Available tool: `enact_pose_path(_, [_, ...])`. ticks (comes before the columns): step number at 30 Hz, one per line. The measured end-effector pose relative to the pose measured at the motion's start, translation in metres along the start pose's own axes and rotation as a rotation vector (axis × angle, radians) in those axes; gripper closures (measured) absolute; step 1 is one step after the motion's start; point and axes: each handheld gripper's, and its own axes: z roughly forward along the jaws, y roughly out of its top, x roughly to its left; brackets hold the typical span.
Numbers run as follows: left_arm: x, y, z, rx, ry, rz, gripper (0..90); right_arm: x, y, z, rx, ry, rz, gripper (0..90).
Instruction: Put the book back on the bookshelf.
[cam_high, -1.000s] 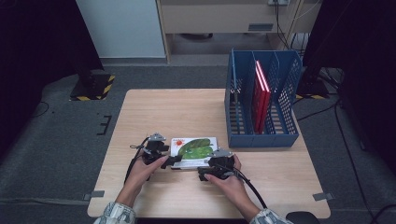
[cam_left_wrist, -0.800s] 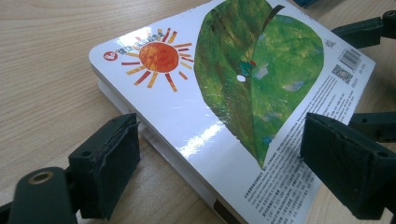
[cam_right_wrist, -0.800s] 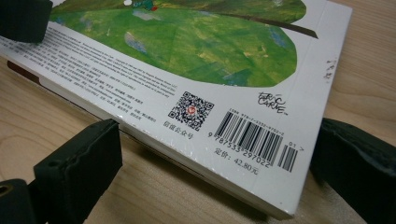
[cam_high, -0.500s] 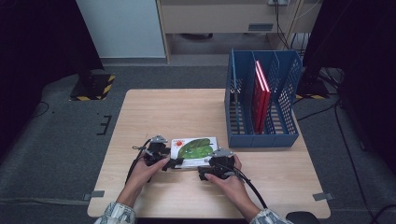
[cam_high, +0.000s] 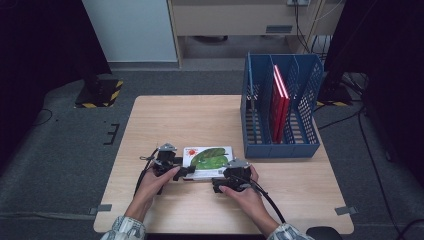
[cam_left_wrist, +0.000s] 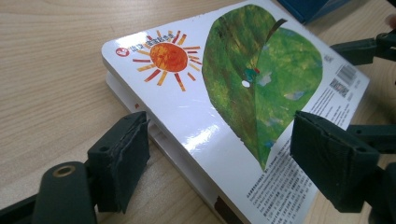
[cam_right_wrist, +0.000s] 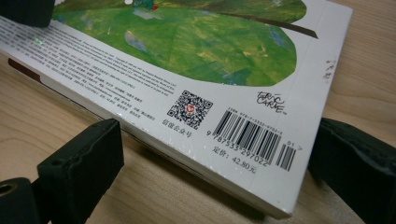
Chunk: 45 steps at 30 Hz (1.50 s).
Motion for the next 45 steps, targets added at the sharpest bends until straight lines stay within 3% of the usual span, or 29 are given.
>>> enact_pose_path(4, [0.001, 0.001, -0.002, -0.027, -0.003, -0.009, 21.0, 0.001, 0.000, 0.001, 0.011, -0.011, -0.034, 3.1])
enact_pose_path(10, [0.000, 0.003, -0.001, -0.016, 0.007, -0.005, 23.0, 0.001, 0.001, 0.002, 0.017, -0.021, -0.047, 2.3])
enact_pose_path(15, [-0.003, 0.006, -0.004, -0.036, 0.006, -0.008, 23.6, 0.002, 0.002, 0.004, 0.027, -0.027, -0.055, 0.4])
enact_pose_path(22, [-0.007, 0.007, -0.005, -0.034, 0.020, 0.010, 24.5, 0.003, 0.003, 0.005, 0.016, -0.049, -0.015, 0.1])
enact_pose_path(27, [-0.005, 0.008, -0.006, -0.049, 0.006, 0.008, 24.3, 0.001, 0.003, 0.004, 0.005, -0.029, 0.021, 0.3])
enact_pose_path(31, [-0.005, 0.006, -0.002, -0.041, -0.010, -0.011, 18.7, 0.000, 0.003, 0.003, -0.001, -0.020, 0.038, 0.8])
enact_pose_path(34, [-0.003, 0.003, 0.002, -0.019, 0.008, -0.012, 13.3, -0.002, 0.003, 0.003, -0.009, -0.020, 0.049, 2.4])
enact_pose_path(37, [-0.002, 0.002, 0.004, -0.006, -0.008, -0.030, 13.3, -0.001, 0.003, 0.003, -0.010, -0.023, 0.047, 2.5])
enact_pose_path(40, [-0.002, 0.000, 0.009, 0.005, -0.079, -0.048, 16.2, -0.001, 0.003, 0.003, -0.009, -0.022, 0.046, 2.5])
enact_pose_path(45, [-0.001, 0.000, 0.009, 0.000, -0.047, -0.003, 17.5, -0.002, 0.003, 0.003, -0.016, -0.015, 0.050, 3.7])
